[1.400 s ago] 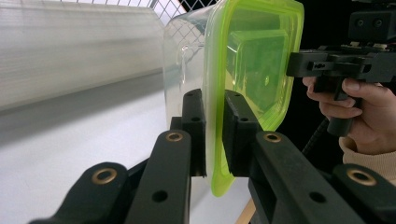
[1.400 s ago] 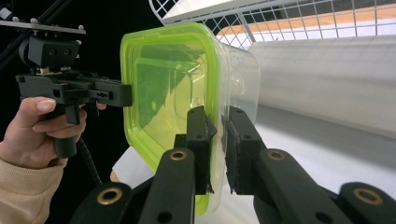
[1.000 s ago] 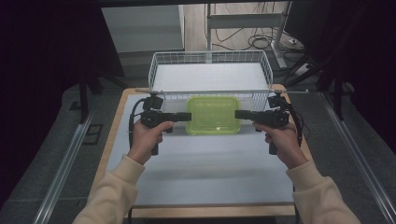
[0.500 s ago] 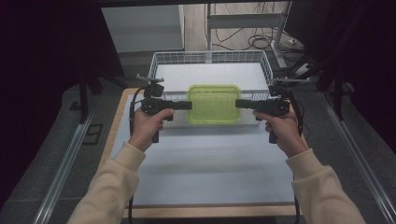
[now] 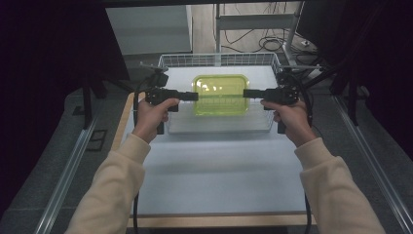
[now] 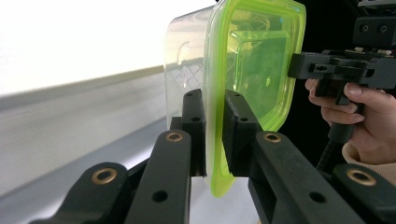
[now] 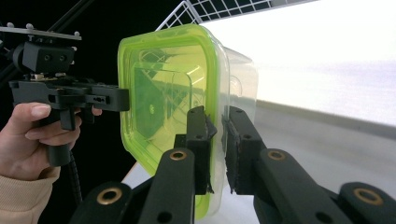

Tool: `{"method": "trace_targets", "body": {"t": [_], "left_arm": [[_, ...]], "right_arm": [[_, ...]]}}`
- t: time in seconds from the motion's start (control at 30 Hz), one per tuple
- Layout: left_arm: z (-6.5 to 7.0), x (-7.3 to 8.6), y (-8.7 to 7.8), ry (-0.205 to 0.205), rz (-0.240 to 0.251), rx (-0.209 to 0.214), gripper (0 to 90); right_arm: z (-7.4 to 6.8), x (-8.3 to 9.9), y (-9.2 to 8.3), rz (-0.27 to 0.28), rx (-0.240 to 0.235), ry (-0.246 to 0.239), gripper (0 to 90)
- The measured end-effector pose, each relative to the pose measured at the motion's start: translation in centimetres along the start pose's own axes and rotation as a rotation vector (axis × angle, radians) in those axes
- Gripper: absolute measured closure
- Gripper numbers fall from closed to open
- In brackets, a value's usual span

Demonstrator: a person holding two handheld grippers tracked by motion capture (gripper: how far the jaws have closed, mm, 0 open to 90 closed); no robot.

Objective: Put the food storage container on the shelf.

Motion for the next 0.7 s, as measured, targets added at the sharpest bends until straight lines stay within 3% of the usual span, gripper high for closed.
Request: {"method": "trace_targets", "body": {"t": [0.3, 0.7], "left_arm": [[-0.7, -1.9, 0.5, -0.003, -0.001, -0.011, 81.0], [-3.2, -4.6, 1.9, -0.039, -0.008, 0.004, 80.9]], "right_arm": [[1.0, -2.2, 0.8, 0.014, 0.001, 0.023, 81.0], [2.4, -4.6, 2.1, 0.012, 0.044, 0.049, 80.9]]}}
Point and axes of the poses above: each handheld gripper's, and its own axes: y roughly forward along the jaws, x roughly out of its underside, z roughly to its right, the point moved 9 cm from there along y, roughly forward along the jaws, and after that the axes turned 2 degrees about y, right-handed, at the moved point
